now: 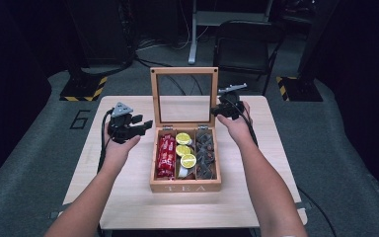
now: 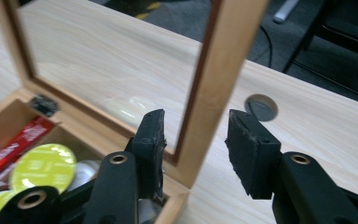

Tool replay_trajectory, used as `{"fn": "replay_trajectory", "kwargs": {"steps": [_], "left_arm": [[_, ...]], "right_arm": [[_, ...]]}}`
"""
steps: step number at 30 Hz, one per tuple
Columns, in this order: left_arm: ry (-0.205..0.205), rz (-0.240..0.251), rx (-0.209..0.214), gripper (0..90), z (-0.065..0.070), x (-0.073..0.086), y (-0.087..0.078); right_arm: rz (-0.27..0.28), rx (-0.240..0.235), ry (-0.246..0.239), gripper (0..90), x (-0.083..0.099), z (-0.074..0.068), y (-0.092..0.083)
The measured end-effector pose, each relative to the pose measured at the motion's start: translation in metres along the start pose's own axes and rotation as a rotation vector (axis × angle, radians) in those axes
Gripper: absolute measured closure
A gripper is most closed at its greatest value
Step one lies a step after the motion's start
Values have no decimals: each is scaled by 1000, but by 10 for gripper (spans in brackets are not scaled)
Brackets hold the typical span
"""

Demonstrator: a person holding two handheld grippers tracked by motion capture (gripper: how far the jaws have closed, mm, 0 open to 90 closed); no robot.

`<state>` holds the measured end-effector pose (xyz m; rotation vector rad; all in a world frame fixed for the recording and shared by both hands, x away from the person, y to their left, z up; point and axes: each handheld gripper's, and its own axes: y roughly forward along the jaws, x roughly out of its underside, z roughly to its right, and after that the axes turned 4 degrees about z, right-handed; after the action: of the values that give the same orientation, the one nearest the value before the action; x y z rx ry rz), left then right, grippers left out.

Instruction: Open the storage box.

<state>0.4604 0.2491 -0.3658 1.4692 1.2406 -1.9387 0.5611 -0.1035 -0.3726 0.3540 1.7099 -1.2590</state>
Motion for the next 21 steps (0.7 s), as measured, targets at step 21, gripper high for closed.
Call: {"fn": "replay_trajectory", "kwargs": {"steps": [21], "left_arm": [[-8,-11,-20,458,0,2,-1]], "right_arm": [[7,-126,-143,460,25,-39,-52]]}}
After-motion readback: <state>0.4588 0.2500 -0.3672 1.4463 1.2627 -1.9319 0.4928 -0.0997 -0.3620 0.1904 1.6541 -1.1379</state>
